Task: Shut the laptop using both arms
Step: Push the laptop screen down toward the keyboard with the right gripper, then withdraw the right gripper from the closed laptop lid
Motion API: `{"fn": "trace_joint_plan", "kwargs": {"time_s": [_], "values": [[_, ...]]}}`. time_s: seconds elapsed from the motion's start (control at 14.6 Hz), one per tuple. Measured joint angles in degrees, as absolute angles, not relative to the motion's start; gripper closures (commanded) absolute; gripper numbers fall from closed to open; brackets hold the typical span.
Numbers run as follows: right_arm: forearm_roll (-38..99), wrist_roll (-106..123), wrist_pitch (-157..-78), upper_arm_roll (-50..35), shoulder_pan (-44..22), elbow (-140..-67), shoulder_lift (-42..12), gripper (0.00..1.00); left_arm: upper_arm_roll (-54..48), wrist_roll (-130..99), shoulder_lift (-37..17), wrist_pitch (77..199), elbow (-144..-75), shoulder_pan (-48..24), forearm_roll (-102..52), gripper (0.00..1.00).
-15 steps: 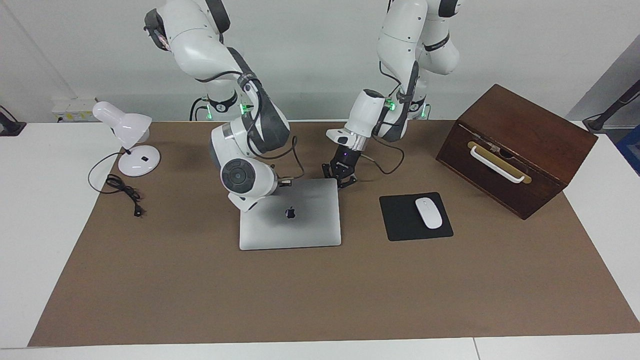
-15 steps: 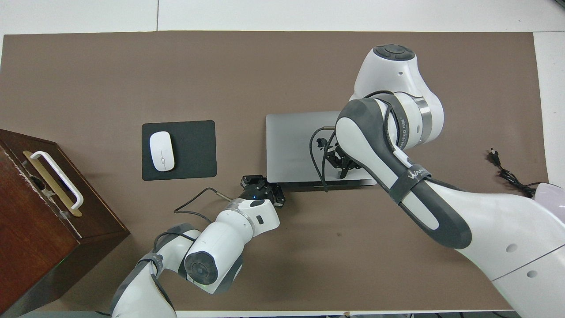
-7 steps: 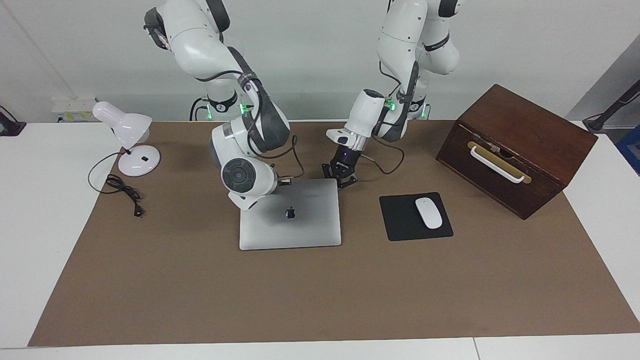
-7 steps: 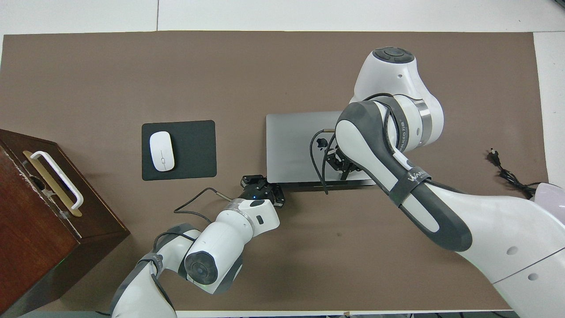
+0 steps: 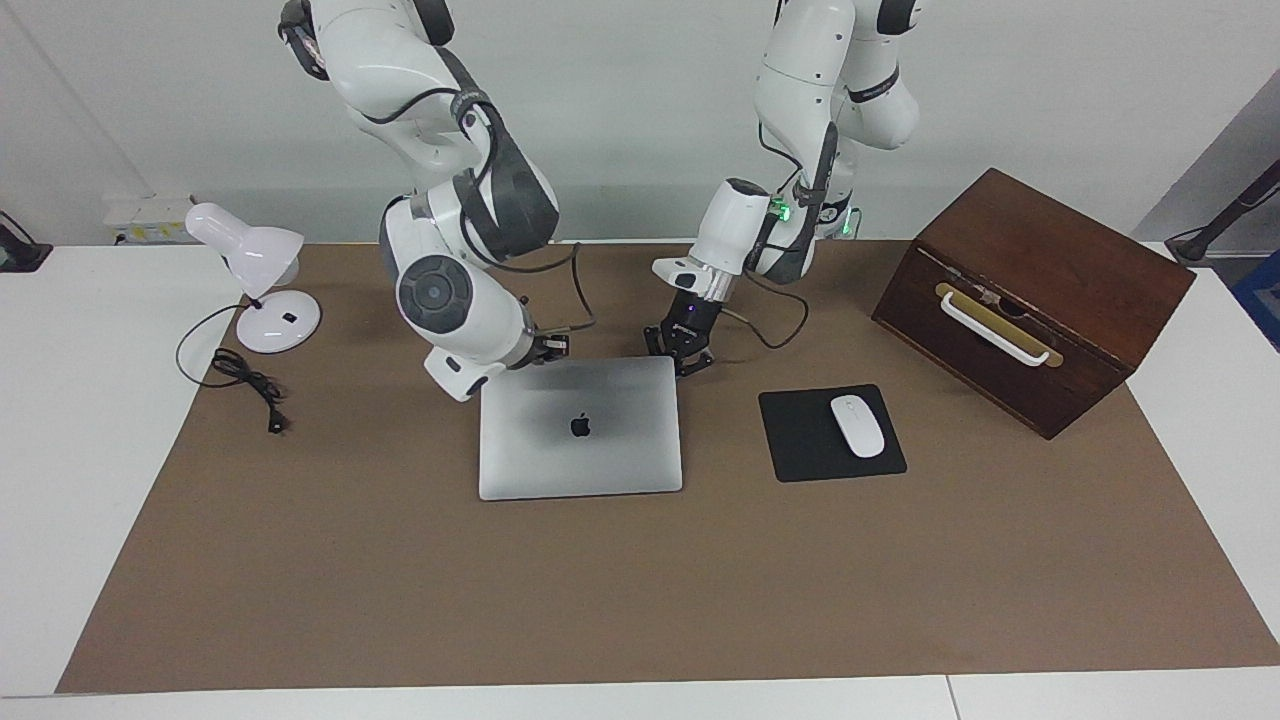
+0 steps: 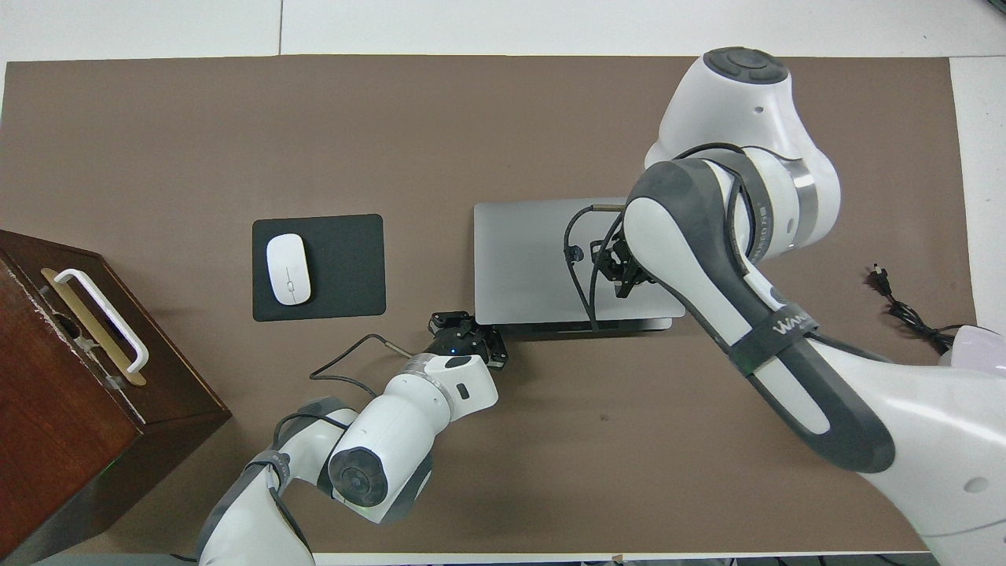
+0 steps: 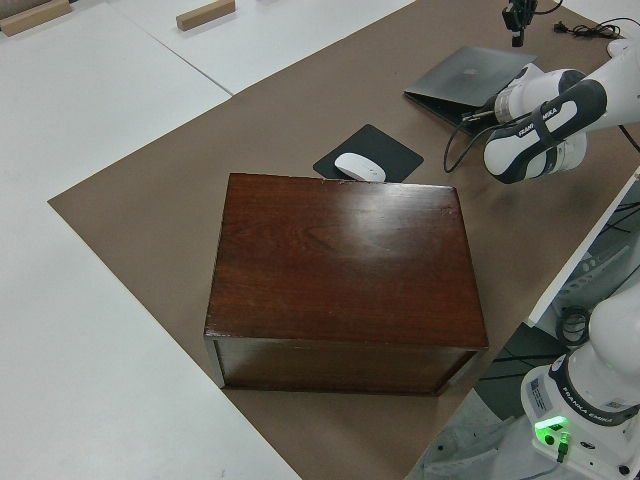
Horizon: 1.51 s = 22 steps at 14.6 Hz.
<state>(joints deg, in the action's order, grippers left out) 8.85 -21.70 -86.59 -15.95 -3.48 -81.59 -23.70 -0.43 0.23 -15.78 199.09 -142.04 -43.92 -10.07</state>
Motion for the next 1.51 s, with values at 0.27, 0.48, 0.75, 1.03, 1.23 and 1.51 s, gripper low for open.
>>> {"fn": "trace_joint_plan", "kwargs": {"time_s": [0.27, 0.48, 0.75, 1.03, 1.23, 1.51], "values": [[8.8, -21.7, -86.2, -12.6, -2.7, -76.8, -20.3, 1.0, -0.4, -2.3, -15.8, 199.1, -142.0, -43.9, -10.1, 1.0], [5.4, -18.0, -86.2, -9.2, -2.3, -73.9, -19.0, 1.0, -0.3, -4.3, -15.8, 199.1, -142.0, -43.8, -10.1, 1.0], [0.6, -10.3, -86.2, -3.6, -2.0, -69.8, -18.1, 1.0, 0.0, -5.6, -15.8, 199.1, -142.0, -43.6, -10.1, 1.0], [-7.7, -4.6, -86.1, -2.3, -1.6, -68.9, -14.5, 1.0, 0.0, -6.7, -15.8, 198.9, -141.9, -43.4, -10.1, 1.0], [-8.2, -2.5, -86.1, -1.5, -0.9, -68.9, -12.3, 0.86, 0.0, -7.3, -14.7, 194.6, -141.1, -43.1, -10.1, 1.0], [-7.6, -1.8, -82.0, -0.6, -0.7, -69.7, -9.4, 0.0, 0.2, -7.5, -9.7, 183.5, -140.8, -42.1, -10.1, 1.0]]}}
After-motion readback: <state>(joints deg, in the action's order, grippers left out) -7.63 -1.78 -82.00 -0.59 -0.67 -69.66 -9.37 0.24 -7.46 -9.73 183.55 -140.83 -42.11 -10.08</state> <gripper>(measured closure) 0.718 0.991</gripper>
